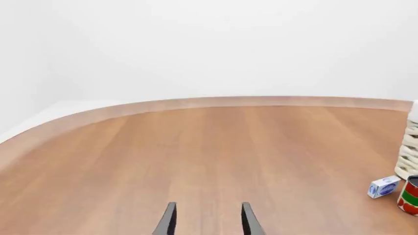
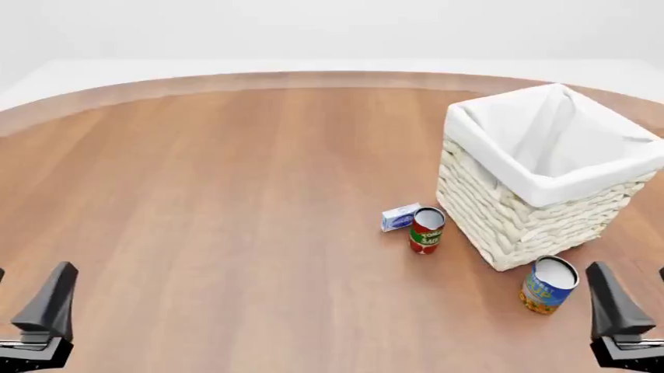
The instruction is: Pick up the ketchup, and put it in the basket.
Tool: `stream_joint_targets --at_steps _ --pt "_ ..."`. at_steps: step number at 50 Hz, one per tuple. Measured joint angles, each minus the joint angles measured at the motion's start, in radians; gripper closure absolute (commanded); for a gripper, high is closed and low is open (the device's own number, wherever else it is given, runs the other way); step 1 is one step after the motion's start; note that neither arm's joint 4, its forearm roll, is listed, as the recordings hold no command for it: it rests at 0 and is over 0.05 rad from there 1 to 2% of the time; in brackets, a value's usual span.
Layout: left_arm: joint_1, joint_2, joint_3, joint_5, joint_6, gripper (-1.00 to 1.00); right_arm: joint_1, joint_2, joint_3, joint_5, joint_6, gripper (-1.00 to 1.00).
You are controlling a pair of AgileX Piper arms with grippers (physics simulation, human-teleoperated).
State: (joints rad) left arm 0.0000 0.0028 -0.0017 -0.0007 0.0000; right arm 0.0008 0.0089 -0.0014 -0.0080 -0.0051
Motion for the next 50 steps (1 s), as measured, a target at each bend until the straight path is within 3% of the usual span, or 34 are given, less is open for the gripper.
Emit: stream_joint_targets --at_steps 24,50 --pt "0.000 0.004 -0.002 -0.001 0.000 -1.00 0.060 0.088 -0.045 -0.060 -0.040 -1.00" --pt "0.000 0.004 -0.003 -0.001 0.000 -1.00 0.316 0.346 -0.163 -0.213 -0.132 -1.00"
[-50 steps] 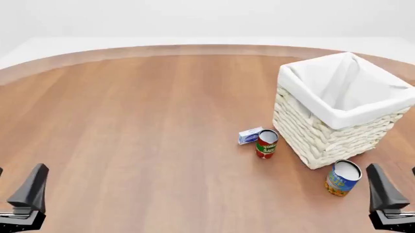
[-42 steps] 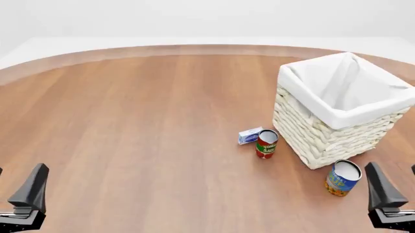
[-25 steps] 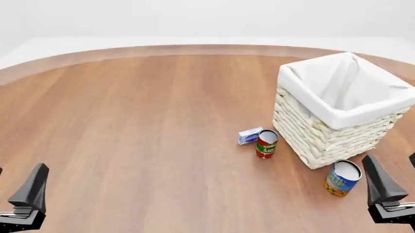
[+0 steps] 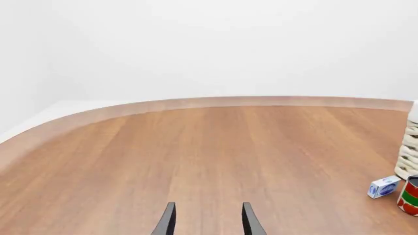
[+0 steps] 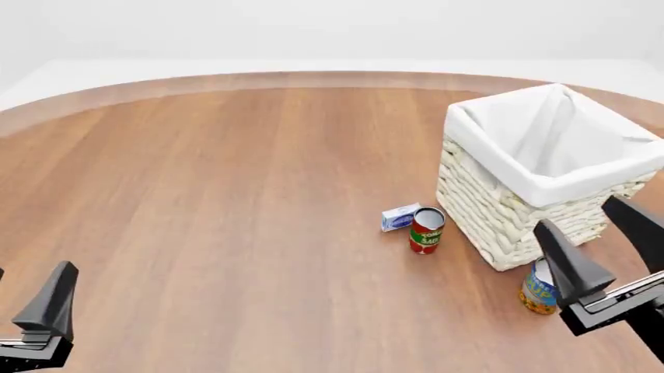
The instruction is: Pick up the ketchup, and put it in the basket.
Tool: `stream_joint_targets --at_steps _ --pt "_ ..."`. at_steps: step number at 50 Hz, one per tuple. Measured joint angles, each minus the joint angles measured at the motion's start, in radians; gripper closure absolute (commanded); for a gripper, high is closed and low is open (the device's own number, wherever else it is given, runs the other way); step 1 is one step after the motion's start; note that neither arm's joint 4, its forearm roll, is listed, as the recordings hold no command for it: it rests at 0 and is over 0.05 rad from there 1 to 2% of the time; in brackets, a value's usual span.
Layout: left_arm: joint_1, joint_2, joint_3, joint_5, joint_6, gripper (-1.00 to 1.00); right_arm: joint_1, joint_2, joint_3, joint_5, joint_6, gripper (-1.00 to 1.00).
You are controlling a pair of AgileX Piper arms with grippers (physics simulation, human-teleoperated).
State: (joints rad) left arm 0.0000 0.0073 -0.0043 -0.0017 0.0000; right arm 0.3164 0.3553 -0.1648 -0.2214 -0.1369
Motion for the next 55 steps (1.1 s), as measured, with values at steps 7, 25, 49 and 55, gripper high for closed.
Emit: stream_joint_targets --at_steps 7,25,49,55 --pt "0.000 0.000 0.000 0.000 0.000 -1.00 0.081 0.092 -0.030 -0.056 -0.027 -1.00" --pt "0.000 0.000 0.000 0.000 0.000 -1.00 0.300 0.326 -0.105 -0.189 -0.086 -1.00" --pt "0.000 0.000 0.000 0.000 0.000 -1.00 0.555 0.581 -0.190 -0.295 -0.110 -1.00" --pt "0.000 0.000 0.000 0.000 0.000 -1.00 0.621 0.641 -0.215 -0.309 -0.110 -1.00"
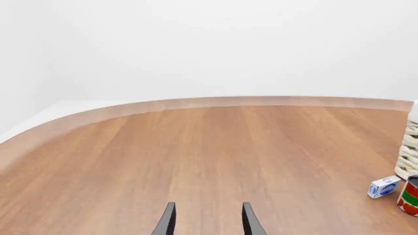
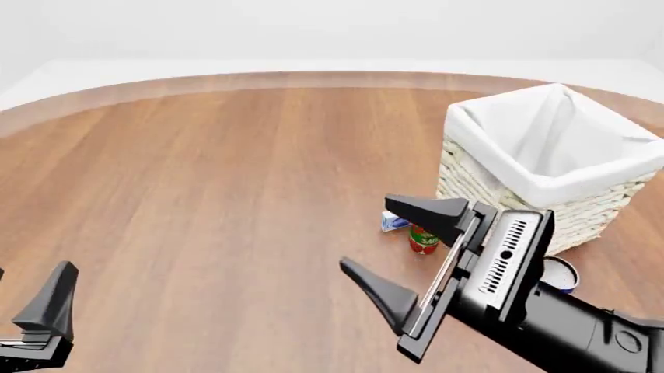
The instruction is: Pick up the ketchup, and put it in the basket.
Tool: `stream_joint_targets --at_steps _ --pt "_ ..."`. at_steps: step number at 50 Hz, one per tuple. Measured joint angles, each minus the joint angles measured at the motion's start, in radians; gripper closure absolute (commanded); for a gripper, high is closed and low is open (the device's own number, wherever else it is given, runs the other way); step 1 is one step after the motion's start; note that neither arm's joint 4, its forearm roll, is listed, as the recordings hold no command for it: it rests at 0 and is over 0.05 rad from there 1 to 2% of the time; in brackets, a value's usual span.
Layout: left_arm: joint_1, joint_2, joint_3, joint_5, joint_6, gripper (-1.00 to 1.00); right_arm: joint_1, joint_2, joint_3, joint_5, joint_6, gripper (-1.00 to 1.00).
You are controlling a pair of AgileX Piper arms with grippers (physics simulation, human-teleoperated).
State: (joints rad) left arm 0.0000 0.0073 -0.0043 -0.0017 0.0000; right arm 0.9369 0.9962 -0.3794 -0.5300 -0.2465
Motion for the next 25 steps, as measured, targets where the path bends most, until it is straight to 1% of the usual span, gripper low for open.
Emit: stream_joint_targets --at_steps 10,25 --pt "0.000 0.000 0.000 0.000 0.000 -1.00 0.084 0.087 -0.029 -0.027 0.011 -1.00" --pt "0.000 0.000 0.000 0.000 0.000 -1.00 0.202 0.201 -0.092 -0.036 0.050 -1.00"
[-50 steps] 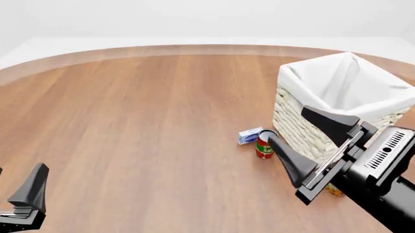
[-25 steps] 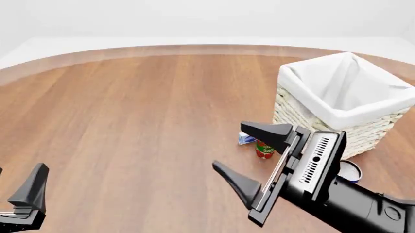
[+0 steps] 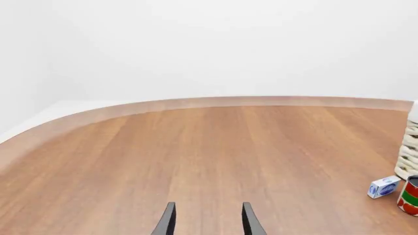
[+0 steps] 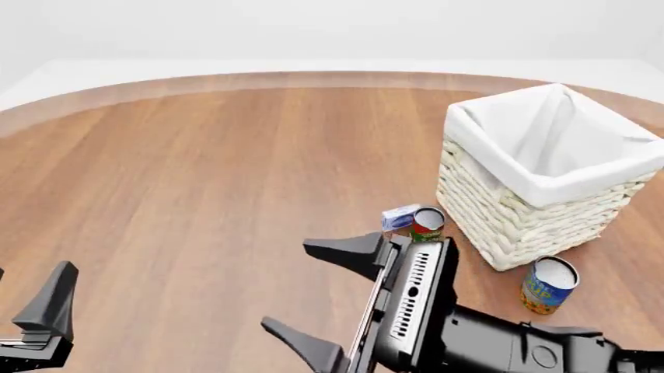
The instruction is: Pick up the ketchup, and put it in the basket.
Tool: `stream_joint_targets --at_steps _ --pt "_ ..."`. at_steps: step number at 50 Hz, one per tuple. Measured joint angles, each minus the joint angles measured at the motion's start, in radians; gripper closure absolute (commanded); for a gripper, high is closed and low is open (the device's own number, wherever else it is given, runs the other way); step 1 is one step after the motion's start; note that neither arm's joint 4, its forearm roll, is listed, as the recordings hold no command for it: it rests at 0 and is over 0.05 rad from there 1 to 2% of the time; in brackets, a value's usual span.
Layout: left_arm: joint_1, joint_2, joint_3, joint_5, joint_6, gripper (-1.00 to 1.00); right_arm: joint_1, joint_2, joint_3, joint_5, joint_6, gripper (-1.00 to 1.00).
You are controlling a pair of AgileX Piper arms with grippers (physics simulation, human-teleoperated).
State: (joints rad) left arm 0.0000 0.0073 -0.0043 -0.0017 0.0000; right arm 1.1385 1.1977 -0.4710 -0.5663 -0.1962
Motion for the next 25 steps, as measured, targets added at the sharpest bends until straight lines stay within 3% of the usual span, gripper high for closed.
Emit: stream_joint_targets --at_steps 17,25 --pt "0.000 0.000 0.000 0.000 0.000 -1.00 0.107 0.099 -0.052 -0.007 0.042 -1.00" --pt "0.000 0.000 0.000 0.000 0.000 -1.00 0.146 0.123 -0.070 -0.006 0.090 -1.00"
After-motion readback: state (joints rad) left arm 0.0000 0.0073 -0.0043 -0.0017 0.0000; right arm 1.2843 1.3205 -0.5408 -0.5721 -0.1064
